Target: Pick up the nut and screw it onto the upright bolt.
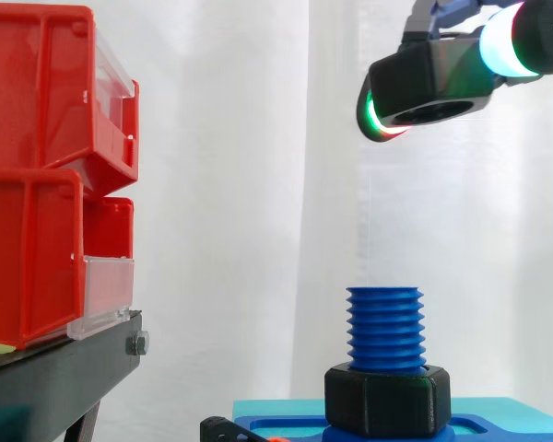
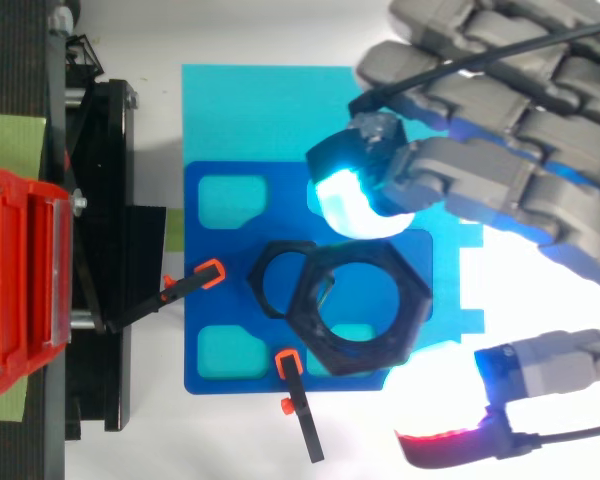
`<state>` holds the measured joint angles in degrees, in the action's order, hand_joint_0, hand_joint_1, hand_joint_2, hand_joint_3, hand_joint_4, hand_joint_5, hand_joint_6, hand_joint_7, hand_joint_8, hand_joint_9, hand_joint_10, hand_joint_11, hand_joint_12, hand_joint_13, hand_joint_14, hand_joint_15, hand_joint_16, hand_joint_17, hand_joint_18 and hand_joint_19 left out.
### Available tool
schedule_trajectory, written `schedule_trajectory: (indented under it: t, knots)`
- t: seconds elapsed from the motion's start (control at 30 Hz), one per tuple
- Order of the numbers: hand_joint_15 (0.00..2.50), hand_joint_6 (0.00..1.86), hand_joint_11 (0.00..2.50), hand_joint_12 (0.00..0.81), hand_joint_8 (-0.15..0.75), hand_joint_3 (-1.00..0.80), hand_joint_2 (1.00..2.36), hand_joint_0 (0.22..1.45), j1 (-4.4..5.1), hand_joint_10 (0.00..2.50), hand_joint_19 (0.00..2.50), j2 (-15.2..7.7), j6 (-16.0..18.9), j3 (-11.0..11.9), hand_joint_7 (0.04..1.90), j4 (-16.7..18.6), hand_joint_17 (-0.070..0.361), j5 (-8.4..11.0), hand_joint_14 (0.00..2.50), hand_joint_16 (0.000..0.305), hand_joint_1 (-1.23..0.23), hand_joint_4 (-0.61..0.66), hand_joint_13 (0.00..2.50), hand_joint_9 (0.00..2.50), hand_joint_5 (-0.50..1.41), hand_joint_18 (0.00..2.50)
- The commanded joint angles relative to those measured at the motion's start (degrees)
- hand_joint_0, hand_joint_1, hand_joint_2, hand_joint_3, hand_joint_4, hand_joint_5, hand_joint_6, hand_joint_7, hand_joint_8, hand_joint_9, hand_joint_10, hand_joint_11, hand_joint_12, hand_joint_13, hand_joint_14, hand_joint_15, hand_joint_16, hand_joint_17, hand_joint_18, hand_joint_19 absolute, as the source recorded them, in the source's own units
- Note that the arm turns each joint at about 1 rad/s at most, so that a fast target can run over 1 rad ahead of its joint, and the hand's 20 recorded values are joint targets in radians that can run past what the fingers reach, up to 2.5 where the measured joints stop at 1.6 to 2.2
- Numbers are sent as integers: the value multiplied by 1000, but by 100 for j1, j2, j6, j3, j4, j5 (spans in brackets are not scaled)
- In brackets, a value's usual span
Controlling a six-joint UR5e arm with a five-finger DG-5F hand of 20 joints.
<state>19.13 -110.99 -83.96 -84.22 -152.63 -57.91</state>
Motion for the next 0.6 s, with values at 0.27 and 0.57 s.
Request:
schedule_trajectory:
  t: [0.27, 0.57]
  knots:
    - [0, 503, 0, 353, 312, -500, 1000, 494, -138, 0, 0, -432, 3, 11, 1074, 630, 99, -282, 0, 44, -586, 299, 357, 462, -194, 264]
    - [0, 503, 0, 352, 312, -500, 1000, 495, -164, 0, 0, -546, 12, 11, 1074, 709, 99, -370, 0, 44, -584, 299, 356, 466, -193, 260]
